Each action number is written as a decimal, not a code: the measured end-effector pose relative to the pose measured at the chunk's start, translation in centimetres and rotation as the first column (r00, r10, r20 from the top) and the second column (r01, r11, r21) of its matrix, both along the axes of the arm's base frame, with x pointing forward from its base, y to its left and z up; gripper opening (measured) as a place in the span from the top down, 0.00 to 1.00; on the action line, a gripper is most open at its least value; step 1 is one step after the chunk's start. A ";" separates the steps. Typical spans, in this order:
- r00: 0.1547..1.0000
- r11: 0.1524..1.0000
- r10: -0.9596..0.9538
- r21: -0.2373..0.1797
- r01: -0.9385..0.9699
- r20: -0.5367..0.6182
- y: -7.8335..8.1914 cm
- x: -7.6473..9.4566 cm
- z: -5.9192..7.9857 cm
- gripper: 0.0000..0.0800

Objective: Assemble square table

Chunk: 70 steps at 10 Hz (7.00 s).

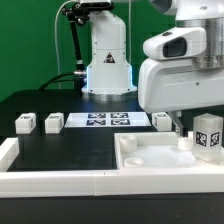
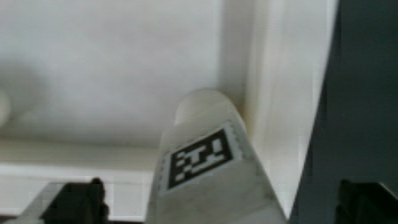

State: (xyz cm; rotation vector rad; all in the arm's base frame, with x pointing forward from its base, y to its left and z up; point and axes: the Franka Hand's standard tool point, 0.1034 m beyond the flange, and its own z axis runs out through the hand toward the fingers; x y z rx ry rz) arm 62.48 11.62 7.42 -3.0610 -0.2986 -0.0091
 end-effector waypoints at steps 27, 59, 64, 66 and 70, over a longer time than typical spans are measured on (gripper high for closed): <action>0.481 0.483 -0.875 -0.025 0.875 -0.058 0.7 -0.4 -0.4 0.64; 0.993 0.993 -0.115 -0.006 0.115 0.008 0.7 -0.3 -0.2 0.64; 0.817 0.817 -0.577 -0.008 0.576 -0.010 0.7 -0.1 -0.3 0.64; 0.687 0.687 -0.726 -0.008 0.726 -0.031 0.5 -0.1 -0.3 0.64; 0.514 0.515 -0.856 -0.010 0.857 -0.053 0.5 -0.1 -0.4 0.54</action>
Offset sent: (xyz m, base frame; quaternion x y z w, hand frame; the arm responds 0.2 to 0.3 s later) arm 0.0009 0.0042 0.0026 -0.0168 0.0019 -0.1249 0.9920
